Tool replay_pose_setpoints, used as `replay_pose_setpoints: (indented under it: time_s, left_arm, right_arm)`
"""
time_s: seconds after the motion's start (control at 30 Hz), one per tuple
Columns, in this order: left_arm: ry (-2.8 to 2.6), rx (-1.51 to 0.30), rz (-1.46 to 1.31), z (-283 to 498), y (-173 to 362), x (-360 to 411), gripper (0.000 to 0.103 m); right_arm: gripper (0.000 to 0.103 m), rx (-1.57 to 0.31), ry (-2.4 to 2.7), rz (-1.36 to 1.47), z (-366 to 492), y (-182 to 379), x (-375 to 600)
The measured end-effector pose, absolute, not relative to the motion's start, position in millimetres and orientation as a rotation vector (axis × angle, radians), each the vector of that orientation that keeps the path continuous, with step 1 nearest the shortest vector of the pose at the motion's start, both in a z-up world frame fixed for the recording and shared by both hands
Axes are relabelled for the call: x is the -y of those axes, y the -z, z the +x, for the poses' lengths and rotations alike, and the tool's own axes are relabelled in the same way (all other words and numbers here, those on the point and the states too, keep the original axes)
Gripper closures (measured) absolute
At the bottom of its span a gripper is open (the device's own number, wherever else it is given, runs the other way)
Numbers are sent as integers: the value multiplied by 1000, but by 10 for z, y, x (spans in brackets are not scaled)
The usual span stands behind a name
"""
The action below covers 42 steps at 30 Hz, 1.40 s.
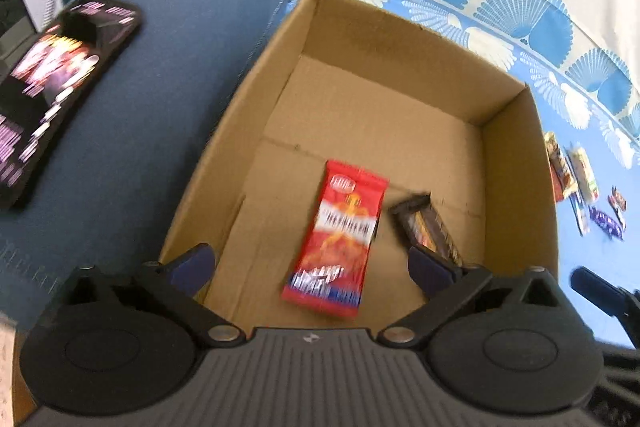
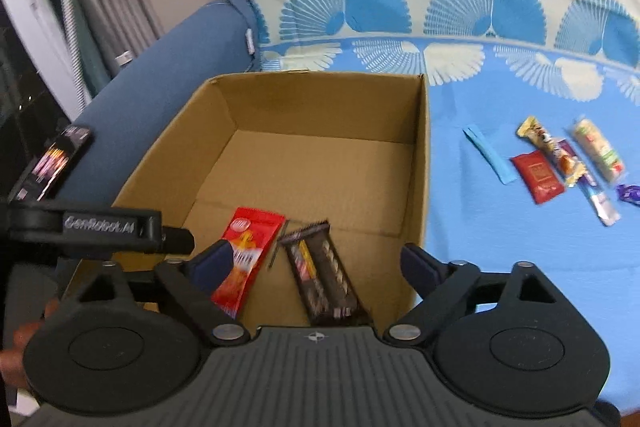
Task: Organize snacks
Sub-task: 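Lift both tools out of the box and move back toward the snacks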
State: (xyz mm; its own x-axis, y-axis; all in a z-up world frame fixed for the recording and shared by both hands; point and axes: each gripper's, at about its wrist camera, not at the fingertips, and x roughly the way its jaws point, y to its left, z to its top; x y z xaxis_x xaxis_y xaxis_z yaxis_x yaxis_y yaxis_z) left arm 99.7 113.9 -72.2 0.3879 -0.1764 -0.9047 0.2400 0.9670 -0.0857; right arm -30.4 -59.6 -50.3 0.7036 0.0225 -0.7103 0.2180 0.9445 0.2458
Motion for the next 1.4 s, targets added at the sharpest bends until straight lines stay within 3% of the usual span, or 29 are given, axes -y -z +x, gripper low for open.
replay_pose_setpoints:
  time_s: [0.6, 1.4]
  left_arm:
    - [260, -974, 139, -695, 87, -1521, 0]
    - [283, -852, 131, -1147, -236, -1617, 0]
  right_arm:
    - [2, -604, 85, 214, -1817, -215, -25]
    - [1, -500, 98, 207, -2303, -423, -150]
